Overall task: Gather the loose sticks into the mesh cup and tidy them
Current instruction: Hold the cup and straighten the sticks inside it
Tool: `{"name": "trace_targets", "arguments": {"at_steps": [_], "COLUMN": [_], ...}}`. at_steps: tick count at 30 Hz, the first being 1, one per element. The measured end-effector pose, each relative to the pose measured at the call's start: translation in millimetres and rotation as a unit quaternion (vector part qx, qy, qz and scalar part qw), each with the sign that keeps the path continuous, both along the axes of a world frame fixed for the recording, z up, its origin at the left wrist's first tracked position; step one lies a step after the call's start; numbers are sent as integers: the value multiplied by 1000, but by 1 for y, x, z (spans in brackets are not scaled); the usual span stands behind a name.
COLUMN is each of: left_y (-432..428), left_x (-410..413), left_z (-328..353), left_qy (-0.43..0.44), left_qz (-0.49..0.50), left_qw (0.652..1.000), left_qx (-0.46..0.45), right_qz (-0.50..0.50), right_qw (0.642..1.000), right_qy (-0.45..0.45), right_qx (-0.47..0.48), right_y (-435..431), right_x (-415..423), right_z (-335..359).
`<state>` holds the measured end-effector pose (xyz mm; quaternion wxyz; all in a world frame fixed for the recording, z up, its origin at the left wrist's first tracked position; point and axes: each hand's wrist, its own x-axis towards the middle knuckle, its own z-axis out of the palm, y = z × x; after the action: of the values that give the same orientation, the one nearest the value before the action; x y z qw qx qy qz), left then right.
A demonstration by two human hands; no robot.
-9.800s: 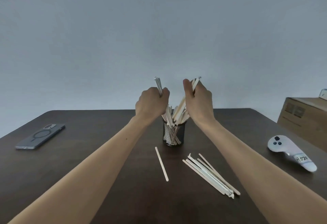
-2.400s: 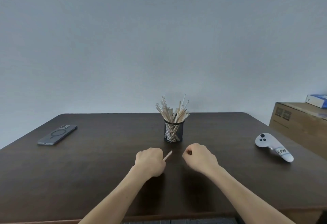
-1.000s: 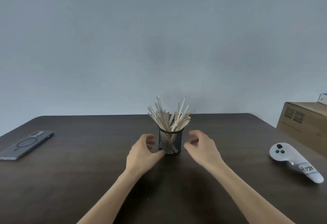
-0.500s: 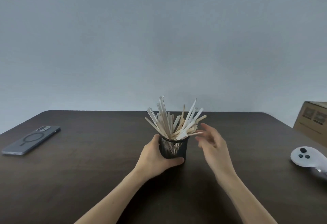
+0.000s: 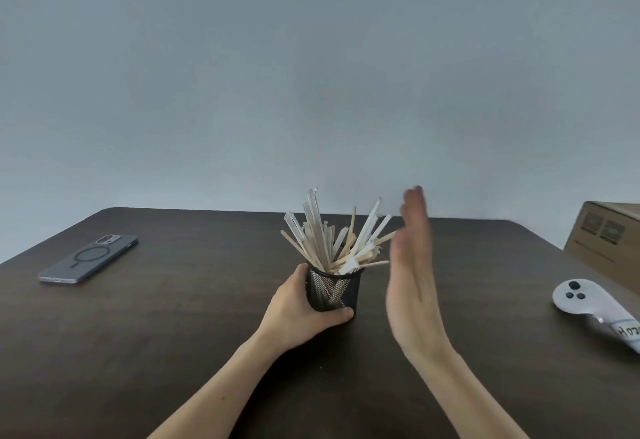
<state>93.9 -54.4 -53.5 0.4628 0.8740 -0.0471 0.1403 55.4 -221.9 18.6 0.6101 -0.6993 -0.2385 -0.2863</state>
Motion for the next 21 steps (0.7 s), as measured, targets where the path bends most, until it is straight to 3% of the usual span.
{"name": "trace_targets", "arguments": {"at_steps": [4,9,14,21], "left_y": [1,1,3,7], "left_x": [0,1,1,2], "left_z": [0,0,1,3], "left_qy": [0,3,-1,9], "left_qz": [-7,-7,-12,-25], "left_qw": [1000,1000,1000,1000], "left_qx": [4,0,-3,-2], "right_qz": [-9,-19,-23,-10], "right_qw": [990,994,968,991], "right_qy": [35,12,7,87], "right_qx": [-136,-108,-248,-98], "right_y": [16,2,2,-21], "right_x": [25,26,29,25], "right_z": [14,19,-1,-9]}}
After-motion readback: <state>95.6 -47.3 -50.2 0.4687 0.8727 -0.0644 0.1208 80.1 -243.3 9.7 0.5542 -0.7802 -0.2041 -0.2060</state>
